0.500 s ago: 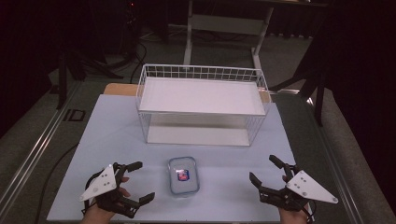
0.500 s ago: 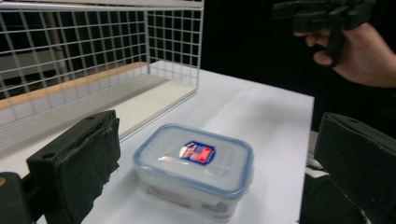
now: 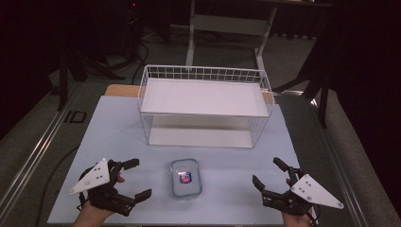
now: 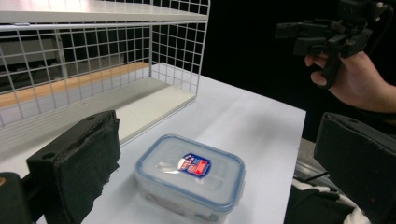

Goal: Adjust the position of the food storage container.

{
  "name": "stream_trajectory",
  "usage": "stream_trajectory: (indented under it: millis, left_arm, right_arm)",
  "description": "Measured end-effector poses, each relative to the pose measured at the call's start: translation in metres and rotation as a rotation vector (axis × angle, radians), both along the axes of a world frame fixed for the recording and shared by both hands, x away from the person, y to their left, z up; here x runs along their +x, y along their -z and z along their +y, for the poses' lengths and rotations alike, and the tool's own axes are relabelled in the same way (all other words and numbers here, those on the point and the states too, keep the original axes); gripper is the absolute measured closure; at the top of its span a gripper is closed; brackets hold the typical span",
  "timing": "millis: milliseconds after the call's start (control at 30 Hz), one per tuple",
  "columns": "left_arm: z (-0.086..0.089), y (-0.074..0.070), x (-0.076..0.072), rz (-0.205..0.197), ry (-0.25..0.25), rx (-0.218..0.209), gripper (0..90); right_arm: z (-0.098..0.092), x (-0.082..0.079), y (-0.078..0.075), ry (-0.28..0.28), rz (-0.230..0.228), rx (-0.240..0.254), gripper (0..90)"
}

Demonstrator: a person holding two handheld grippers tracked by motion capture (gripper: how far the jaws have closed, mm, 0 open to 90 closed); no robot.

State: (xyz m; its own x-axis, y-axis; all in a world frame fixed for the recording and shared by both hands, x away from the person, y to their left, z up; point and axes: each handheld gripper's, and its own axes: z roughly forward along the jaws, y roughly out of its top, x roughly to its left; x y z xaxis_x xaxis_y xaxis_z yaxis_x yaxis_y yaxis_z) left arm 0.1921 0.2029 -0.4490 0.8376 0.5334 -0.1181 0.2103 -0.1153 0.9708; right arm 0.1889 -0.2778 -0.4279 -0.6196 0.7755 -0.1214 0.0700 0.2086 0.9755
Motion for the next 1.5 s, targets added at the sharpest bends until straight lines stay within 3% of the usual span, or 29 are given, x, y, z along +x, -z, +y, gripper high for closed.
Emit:
stream_trajectory:
  millis: [100,200,400,667,700,867,967,1267,1500]
  left_arm:
    - [0.0,0.003,0.001,-0.006,-0.019,0.035,9.9]
    - [-0.001,0.009,0.004,0.014,-0.012,0.075,18.1]
    - [-0.004,0.025,0.012,0.07,0.042,0.136,53.9]
    - [-0.016,0.054,0.021,0.128,0.084,0.353,88.9]
    - [-0.02,0.058,0.023,0.16,0.09,0.38,90.0]
    - [-0.033,0.071,0.026,0.207,0.12,0.484,90.0]
    - [-0.035,0.074,0.028,0.228,0.115,0.481,90.0]
    - [-0.064,0.082,0.032,0.215,0.18,0.51,90.0]
    - [-0.085,0.084,0.035,0.214,0.215,0.497,90.0]
  right_arm:
    - [0.002,0.0,0.0,-0.005,0.002,0.0,15.8]
    - [0.002,-0.001,0.0,-0.01,0.0,0.005,15.7]
    - [0.003,0.0,0.0,-0.022,0.015,0.02,15.7]
    - [0.004,0.0,0.0,-0.043,0.009,0.018,15.7]
    - [0.004,0.0,0.0,-0.044,0.01,0.019,15.8]
    - [0.005,0.0,0.001,-0.057,0.025,0.02,15.8]
    - [0.005,0.001,0.002,-0.059,0.028,0.022,15.8]
    - [0.003,0.001,0.002,-0.066,0.032,0.026,15.8]
    - [0.003,0.001,0.001,-0.07,0.03,0.026,15.8]
